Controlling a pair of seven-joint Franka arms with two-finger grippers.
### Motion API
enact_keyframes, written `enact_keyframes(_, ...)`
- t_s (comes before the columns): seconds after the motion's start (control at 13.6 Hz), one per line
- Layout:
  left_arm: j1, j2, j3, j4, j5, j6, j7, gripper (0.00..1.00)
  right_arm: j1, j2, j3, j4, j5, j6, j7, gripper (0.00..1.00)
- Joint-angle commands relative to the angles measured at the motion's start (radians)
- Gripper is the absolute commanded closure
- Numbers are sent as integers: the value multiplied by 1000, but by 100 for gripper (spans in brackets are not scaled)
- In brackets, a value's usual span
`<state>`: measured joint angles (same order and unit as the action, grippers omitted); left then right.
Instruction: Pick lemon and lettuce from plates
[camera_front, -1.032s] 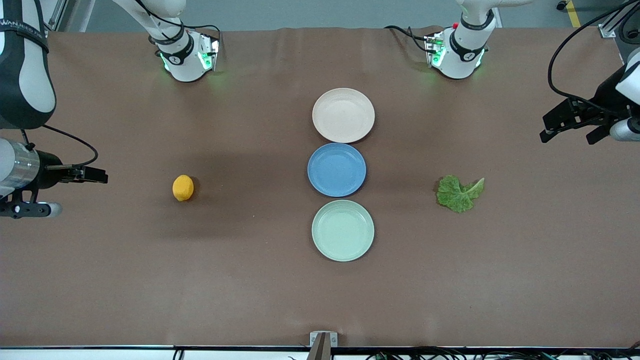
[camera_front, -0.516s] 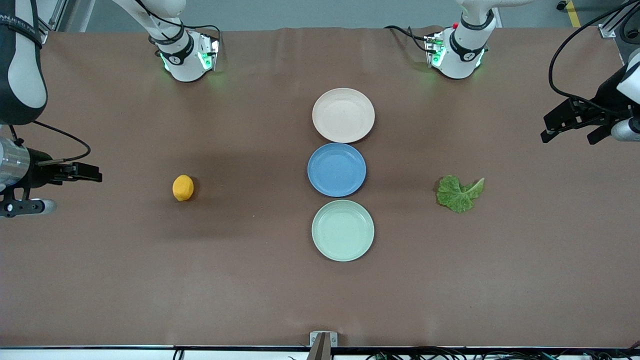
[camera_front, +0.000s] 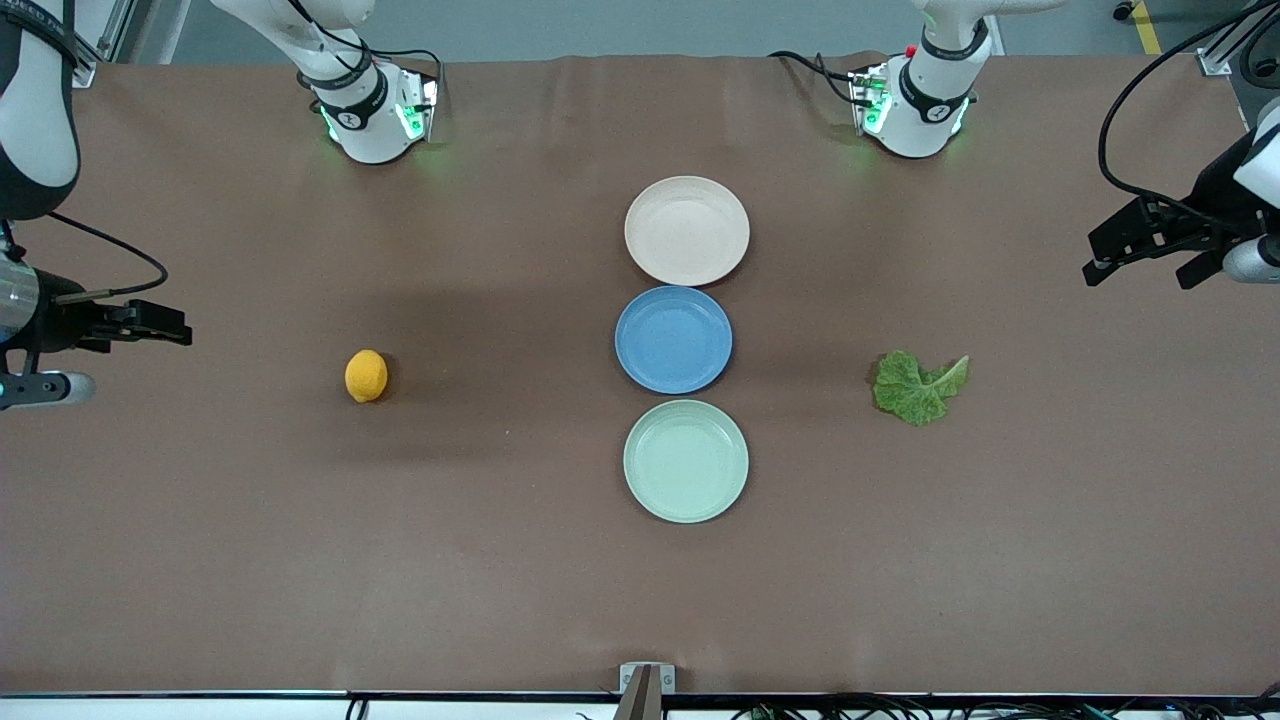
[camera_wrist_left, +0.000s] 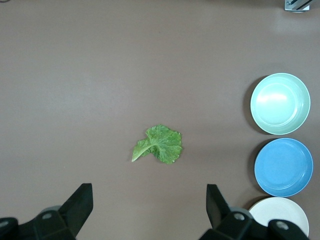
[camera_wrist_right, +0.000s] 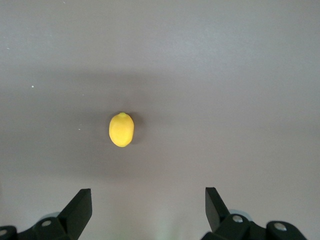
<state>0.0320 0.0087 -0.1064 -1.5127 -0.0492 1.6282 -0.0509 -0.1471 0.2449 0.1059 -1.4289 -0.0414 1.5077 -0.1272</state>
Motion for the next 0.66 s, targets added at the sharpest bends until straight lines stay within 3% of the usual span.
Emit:
enact_keyframes(0.0, 5, 14, -6, 29, 12, -14, 8, 0, 38, -102, -46, -109, 26, 37, -20, 0)
enact_keyframes(0.29, 8, 14, -4, 29, 9, -14, 8, 0, 40, -226, -48, -266, 25, 117, -22, 0)
enact_keyframes(0.44, 9, 14, -6, 29, 9, -13, 8, 0, 43, -249, -51, -274, 23, 115, -22, 0)
enact_keyframes(0.59, 8, 14, -6, 29, 9, -13, 8, 0, 72, -263, -92, -277, 23, 111, -25, 0)
